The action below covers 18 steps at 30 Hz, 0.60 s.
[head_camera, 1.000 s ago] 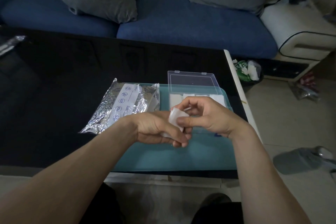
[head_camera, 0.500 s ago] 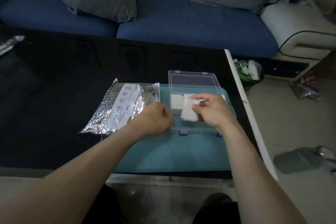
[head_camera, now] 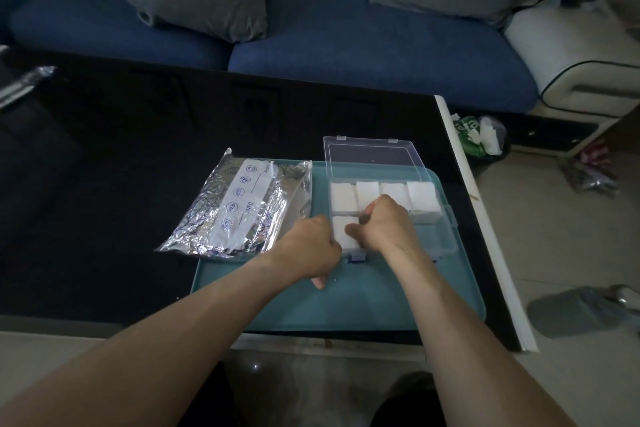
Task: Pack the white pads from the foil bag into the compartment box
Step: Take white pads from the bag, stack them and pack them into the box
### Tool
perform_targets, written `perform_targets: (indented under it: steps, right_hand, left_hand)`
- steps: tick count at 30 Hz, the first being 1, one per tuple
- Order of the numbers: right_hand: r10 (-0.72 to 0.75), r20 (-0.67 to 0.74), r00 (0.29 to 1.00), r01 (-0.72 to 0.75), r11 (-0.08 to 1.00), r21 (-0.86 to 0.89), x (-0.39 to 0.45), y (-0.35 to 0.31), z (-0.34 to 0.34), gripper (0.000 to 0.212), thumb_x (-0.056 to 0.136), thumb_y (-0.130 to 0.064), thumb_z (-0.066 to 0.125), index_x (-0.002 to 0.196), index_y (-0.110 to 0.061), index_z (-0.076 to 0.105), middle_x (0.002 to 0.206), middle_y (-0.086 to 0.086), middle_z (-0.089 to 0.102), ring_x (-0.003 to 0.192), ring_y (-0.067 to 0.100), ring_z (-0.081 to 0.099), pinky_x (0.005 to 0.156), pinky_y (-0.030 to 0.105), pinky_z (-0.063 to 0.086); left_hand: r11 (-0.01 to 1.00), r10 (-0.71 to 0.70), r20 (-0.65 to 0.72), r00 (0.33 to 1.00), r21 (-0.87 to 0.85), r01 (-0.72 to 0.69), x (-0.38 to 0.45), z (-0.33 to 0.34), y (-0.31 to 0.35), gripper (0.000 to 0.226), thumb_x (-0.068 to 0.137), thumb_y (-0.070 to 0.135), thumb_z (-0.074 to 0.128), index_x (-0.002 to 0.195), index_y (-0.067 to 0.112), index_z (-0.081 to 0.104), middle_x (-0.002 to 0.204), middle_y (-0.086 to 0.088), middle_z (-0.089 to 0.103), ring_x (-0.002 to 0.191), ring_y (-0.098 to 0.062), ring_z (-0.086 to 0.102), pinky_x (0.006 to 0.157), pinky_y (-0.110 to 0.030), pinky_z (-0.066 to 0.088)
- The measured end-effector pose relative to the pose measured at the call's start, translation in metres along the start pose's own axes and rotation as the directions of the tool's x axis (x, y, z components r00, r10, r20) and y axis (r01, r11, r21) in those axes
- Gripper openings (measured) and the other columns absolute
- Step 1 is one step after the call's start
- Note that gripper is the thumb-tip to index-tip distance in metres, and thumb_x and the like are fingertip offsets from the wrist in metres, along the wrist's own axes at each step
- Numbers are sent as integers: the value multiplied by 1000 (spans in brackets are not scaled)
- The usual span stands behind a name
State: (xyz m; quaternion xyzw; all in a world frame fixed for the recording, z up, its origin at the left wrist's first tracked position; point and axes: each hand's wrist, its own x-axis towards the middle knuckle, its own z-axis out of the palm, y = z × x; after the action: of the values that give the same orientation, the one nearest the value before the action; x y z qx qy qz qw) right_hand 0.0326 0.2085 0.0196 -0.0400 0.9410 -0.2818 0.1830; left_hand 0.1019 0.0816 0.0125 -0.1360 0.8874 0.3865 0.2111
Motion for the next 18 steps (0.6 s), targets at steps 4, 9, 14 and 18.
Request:
perform_targets:
  steps: [4,9,14,18]
  right_hand:
    - [-39,-68,997,32,994,-105,0,4,0,26,80,-26,82,69,-9,67,74,-1,69,70,15,64,62,24,51]
    - [-142,-56,988,133,980,-147,-1,7,1,20,81,-28,82,71,-14,73,80,0,74,80,16,69,76,31,56]
    - [-213,-47,976,203,967,-155,0,10,0,4,83,-17,76,80,-20,77,84,0,76,85,18,70,80,32,57]
    - [-243,-28,970,235,958,-167,-2,5,4,18,85,-14,70,96,-21,81,96,1,78,98,20,69,89,34,56]
  left_hand:
    - [999,-2,0,1000,36,2,-1,1,4,16,96,12,39,105,2,47,78,-22,73,63,-27,74,67,-34,60]
    - [1000,-1,-62,998,11,2,-4,2,7,16,99,14,42,103,0,49,88,-23,70,70,-29,74,48,-25,54]
    - [1000,-22,-106,994,-20,20,-9,-6,11,25,100,15,42,109,-2,57,78,-16,70,54,-20,70,37,-19,45]
    - [985,169,-399,901,39,-167,-15,-25,16,16,95,16,53,94,10,67,65,-4,67,46,-15,58,46,-26,47]
